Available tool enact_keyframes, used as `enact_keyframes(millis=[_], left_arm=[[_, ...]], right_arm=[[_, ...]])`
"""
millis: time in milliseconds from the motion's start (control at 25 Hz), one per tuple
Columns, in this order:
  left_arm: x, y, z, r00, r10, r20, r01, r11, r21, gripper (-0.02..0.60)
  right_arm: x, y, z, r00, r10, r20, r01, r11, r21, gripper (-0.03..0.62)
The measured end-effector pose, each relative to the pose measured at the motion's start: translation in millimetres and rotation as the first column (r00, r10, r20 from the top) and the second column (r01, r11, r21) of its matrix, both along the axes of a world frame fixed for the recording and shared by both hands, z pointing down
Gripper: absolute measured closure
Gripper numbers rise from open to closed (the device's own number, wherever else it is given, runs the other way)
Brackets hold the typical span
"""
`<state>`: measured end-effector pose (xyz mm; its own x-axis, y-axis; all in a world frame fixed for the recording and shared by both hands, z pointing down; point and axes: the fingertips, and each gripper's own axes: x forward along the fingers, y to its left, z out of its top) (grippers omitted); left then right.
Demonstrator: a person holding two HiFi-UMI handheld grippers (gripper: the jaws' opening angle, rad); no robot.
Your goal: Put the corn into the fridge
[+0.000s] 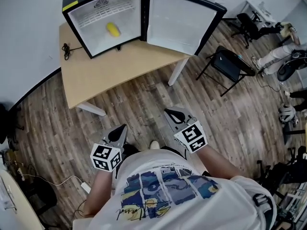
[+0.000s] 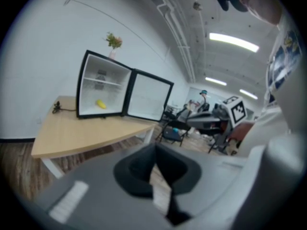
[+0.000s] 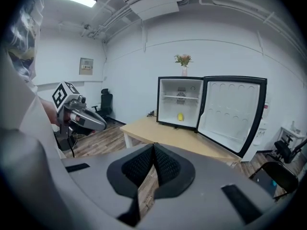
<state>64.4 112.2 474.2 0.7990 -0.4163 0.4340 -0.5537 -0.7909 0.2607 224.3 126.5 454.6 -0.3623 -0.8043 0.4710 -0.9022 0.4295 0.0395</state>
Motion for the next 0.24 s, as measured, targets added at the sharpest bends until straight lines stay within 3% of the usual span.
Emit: enact_keyframes(millis=[240], left_arm=[[51,27,9,0.995,0.102,0.021,-0.101,0.995,-0.024,0.572]], right_arm=[[36,38,5,0.998,0.058,0.035,-0.057,0.998,-0.007,0.583]])
